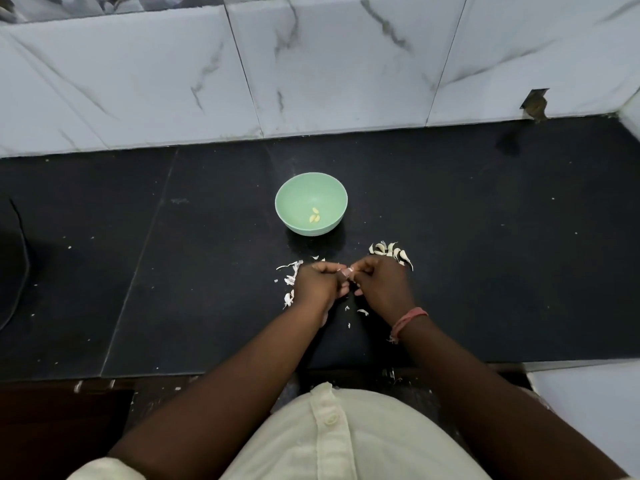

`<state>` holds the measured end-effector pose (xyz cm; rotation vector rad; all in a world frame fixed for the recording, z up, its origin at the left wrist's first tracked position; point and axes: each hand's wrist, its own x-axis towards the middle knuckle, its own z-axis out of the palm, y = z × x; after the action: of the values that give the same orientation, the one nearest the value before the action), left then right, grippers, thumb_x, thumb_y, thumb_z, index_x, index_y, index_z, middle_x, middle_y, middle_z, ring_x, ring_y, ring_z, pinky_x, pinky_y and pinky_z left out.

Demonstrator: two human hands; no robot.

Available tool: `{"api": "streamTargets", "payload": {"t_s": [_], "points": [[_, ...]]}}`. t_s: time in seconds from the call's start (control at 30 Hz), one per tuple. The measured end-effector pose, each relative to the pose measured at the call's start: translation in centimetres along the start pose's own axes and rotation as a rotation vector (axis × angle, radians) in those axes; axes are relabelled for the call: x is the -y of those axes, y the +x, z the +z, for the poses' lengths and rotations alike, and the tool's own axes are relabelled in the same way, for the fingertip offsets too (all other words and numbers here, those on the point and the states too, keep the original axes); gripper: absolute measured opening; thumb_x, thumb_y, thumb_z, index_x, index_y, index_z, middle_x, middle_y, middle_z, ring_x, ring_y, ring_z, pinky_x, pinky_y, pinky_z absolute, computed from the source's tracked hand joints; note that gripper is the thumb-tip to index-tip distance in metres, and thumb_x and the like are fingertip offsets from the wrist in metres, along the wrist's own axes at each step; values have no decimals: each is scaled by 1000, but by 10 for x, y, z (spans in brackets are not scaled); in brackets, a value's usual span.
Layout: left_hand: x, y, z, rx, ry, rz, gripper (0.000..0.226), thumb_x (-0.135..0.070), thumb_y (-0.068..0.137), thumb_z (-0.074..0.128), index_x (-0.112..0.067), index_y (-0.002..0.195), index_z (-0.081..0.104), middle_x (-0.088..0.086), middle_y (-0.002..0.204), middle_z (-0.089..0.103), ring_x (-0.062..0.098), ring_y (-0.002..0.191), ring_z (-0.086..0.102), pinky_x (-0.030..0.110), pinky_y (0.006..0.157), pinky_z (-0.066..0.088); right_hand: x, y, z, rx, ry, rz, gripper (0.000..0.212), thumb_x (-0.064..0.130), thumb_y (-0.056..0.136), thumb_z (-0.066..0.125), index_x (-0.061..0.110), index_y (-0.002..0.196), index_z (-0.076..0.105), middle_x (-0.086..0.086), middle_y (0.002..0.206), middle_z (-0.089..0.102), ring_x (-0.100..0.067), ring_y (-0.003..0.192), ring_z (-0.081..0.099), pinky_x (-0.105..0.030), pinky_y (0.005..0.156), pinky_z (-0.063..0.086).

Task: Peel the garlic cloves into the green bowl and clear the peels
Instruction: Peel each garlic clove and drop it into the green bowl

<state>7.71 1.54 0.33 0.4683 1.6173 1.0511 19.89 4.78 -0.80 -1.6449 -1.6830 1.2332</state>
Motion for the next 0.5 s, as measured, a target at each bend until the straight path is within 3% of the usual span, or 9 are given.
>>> {"api": "streamTargets", "payload": {"t_s": [0.1, 0.23, 0.37, 0.5], "points": [[-3, -2, 2, 77, -195, -143, 6, 1, 91, 67, -4, 92, 69, 9, 75, 71, 10, 60, 67, 20, 63, 59, -3, -5, -2, -50, 143, -2, 11, -1, 89, 66, 8, 87, 71, -4, 75, 72, -17, 62, 70, -30, 63, 61], [-5, -3, 5, 154, -283, -226, 11, 3, 91, 62, -7, 90, 68, 8, 71, 72, 10, 60, 69, 22, 64, 60, -7, -11, -10, -39, 358, 38, 13, -11, 88, 65, 1, 92, 69, -11, 79, 68, -13, 64, 66, -22, 59, 59], [-2, -4, 3, 191, -318, -218, 11, 3, 90, 63, -6, 93, 69, 9, 73, 72, 13, 65, 70, 23, 68, 61, -10, -17, -12, -9, 594, 116, 14, -12, 88, 66, -1, 95, 67, -14, 81, 65, -16, 64, 66, -23, 60, 60], [1, -4, 1, 223, -300, -172, 5, -6, 89, 71, -7, 95, 69, 10, 80, 73, 13, 70, 70, 25, 73, 60, -12, -18, -11, -6, 601, 102, 17, -10, 87, 68, -3, 103, 69, -13, 79, 65, -17, 66, 64, -21, 58, 58]]}}
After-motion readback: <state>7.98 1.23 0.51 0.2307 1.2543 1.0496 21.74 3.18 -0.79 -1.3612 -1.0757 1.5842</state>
